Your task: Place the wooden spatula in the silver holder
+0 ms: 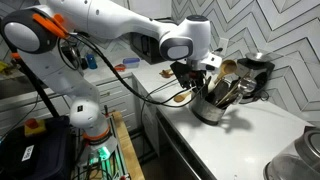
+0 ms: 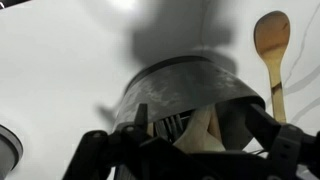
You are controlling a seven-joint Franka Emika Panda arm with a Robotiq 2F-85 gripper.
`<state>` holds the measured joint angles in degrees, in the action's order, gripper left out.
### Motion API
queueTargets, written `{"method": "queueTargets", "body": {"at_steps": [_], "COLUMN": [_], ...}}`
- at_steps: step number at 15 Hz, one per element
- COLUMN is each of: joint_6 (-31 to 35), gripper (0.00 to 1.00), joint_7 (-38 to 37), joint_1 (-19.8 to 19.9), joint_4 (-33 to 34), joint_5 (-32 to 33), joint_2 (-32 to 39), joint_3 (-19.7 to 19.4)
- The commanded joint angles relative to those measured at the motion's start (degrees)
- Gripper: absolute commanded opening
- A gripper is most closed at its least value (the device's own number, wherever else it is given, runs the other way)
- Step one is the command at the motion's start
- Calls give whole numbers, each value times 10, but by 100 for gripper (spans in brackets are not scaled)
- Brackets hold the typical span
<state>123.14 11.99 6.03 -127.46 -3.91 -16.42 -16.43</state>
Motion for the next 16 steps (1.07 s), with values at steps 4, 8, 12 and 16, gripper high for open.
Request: {"method": "queueTargets", "body": {"at_steps": [4,8,12,16], "joint_6": [-2,-2,-15,-47], "gripper": [100,100,100,100], "joint_7": [3,3,-16,-23], "joint_1": [12,12,2,-3], "joint_4": [2,2,-24,-38], "joint_5": [-4,-4,-26,-47], "joint_2": [1,1,-25,-38], "joint_3": [11,11,31,48]}}
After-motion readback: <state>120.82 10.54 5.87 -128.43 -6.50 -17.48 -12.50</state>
